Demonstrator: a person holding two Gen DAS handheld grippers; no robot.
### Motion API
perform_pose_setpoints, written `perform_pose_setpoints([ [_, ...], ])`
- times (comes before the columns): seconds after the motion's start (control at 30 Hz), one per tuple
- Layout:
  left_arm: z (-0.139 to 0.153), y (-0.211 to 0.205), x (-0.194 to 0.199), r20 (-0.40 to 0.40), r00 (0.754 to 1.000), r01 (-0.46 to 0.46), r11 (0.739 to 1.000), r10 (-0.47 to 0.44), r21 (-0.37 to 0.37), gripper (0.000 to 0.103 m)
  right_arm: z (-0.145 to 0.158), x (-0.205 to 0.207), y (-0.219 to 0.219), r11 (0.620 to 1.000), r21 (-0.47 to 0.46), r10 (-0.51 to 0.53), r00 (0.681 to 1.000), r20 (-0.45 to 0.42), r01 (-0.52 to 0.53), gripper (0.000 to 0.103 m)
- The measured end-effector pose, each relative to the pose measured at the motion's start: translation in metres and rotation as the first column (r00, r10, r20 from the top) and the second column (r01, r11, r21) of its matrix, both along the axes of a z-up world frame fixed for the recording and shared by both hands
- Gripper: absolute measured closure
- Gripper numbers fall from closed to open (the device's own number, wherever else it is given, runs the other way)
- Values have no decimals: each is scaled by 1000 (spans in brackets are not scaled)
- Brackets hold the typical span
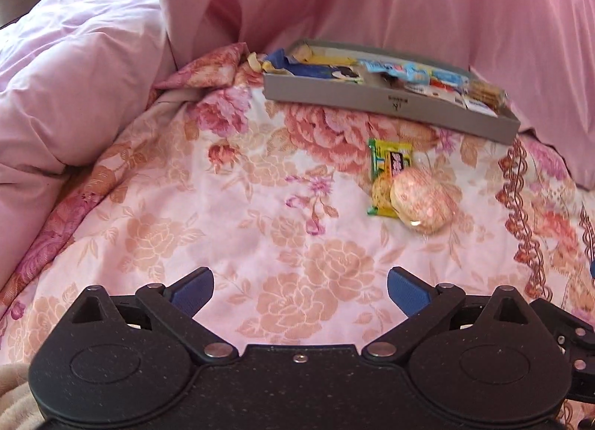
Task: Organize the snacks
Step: 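Move both tools back over the remaining snacks on the bedspread, then lower the left tool onto the yellow biscuit bar while the right tool lowers onto the large round biscuit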
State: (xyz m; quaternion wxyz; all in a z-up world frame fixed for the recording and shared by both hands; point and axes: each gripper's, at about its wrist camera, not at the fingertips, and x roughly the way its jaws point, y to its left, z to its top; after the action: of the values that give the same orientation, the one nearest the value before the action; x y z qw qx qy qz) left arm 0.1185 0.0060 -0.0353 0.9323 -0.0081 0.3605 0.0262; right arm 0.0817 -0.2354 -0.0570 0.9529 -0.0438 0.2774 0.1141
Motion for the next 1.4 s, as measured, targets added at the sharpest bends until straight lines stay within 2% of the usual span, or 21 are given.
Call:
perform_pose_setpoints([
  [0.2, -5, -5, 4, -21, 1000, 22, 999, -22, 33, 3, -10, 11, 1, 1000, -9, 4, 997, -79, -5, 0],
  [0.53, -14, -4, 18, -15, 1000, 19, 999, -18, 41, 3, -16, 43, -3, 998, -11, 53, 991, -127, -55, 0],
  [0.97, -22, 4, 43, 20, 998, -60, 995, 59, 76, 3, -40, 98, 25, 981, -75, 176, 984, -38, -179, 0],
  [1.13, -23, 9, 58, 45, 995, -93, 995, 92, 32, 3, -48, 114, 45, 959, -128, 253, 967, -5, -252, 0],
  [1.27, -26, 14, 71, 46, 992, -116, 993, 116, -1, 3, -55, 131, 59, 947, -178, 277, 961, 23, -269, 0],
  [1.4, -30, 19, 81, 47, 988, -144, 989, 145, -23, 3, -60, 151, 60, 954, -142, 269, 963, 19, -263, 0],
])
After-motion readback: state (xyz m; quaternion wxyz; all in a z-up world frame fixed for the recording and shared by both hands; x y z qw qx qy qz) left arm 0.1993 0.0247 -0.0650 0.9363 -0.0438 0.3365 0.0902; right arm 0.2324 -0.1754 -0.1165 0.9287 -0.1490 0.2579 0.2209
